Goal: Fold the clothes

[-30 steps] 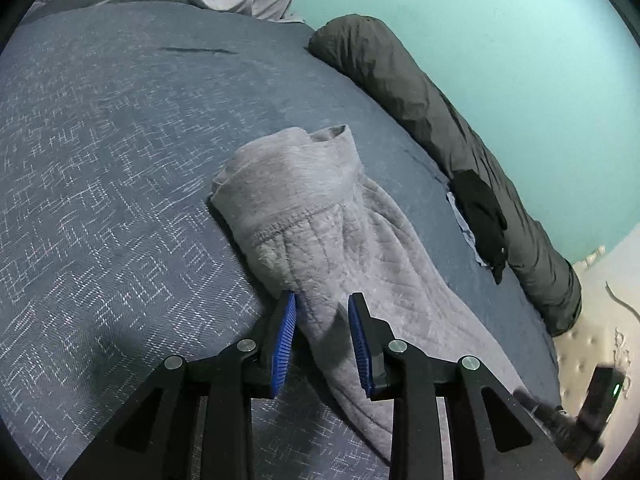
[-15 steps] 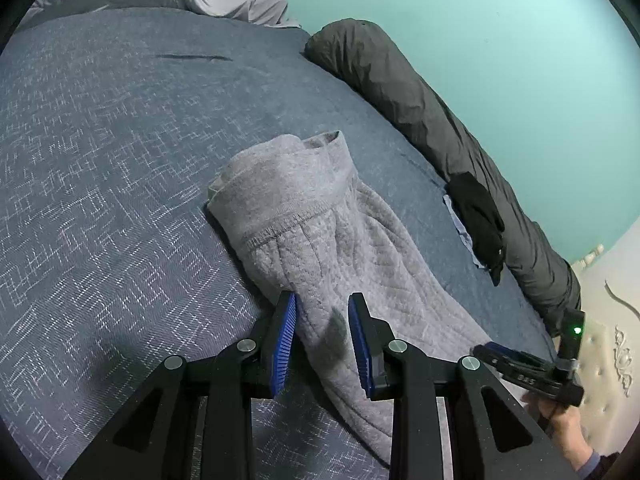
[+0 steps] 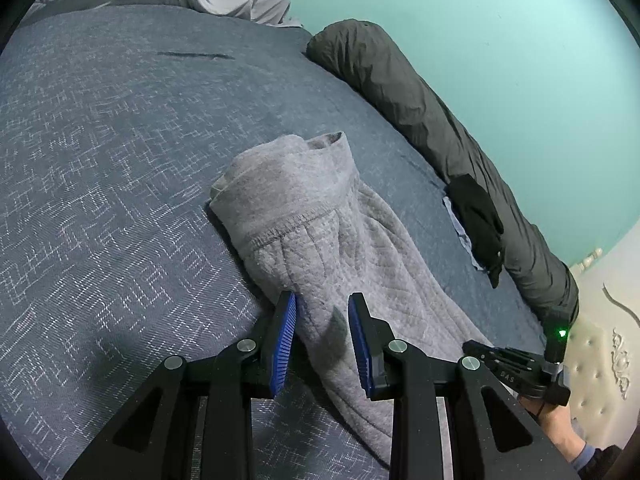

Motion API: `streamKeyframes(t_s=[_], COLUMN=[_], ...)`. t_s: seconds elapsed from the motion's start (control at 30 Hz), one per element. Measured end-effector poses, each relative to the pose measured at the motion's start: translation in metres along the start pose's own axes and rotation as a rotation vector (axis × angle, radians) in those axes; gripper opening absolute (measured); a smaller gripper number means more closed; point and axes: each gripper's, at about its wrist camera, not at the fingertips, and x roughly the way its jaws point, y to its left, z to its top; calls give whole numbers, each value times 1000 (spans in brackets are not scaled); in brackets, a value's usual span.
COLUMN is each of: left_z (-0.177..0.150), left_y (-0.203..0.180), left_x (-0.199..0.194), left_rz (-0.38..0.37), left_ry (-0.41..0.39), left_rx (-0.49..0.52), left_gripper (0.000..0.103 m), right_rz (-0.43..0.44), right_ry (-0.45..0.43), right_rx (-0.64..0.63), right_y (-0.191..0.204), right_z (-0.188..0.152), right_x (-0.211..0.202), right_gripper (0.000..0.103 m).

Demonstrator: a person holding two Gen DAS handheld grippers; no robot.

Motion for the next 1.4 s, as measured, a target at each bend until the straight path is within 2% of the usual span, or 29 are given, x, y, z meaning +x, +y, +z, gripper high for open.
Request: streamKeyframes(t_s=[0.13,0.4,0.47,0.5,0.6,0.67,0.77,0.9,1.1,1.17,1.23,1.3,1.4], left_z=[0,0,0,1,1,0,0,-1,-2,-4,-5,-7,-12], left_y=[0,-1,0,2,5,5,3,-1,-6,-10,-14,-18,-25], left_x=[-1,-1,0,0,1,2,2,3,1,0,-2,-4,-7], left_rz=[0,4,8,10,14,14,13,2,5,2,0,-5,-13], left_ry=[-1,-2,-1,-1,0,2,1,9,5,6,7,11,18], left_rx=[-1,-5,-10,-16,-34,-34,-32,-29,-27,-19,-10,-13,-3], left_gripper=[30,30,30,31,45,46,46,46,46,46,46,46,46], right_rz=[-27,-89,-91,-92,-69,-41,-31,-50,-59,-89,-121,-162,-217], right_ry=[-58,-49,-20,-14,-12,-27,-70,-132,-198,-213,-224,-223,-218], right_rx=[1,47,49,52,88,122,162,207,373,434,497,585,701], right_y=[-1,-12,-6,-5,-7,-15,-26,-42,-95,-116,-141,-173,-214], right_z=[8,19,13,10,5,3,1,-11,-69,-97,-131,-167,-218], right_x=[-13,0,10,15,21,16,-1,-29,-78,-97,-116,-131,-152], right_gripper=[2,2,2,2,2,3,11,11,11,13,18,32,35])
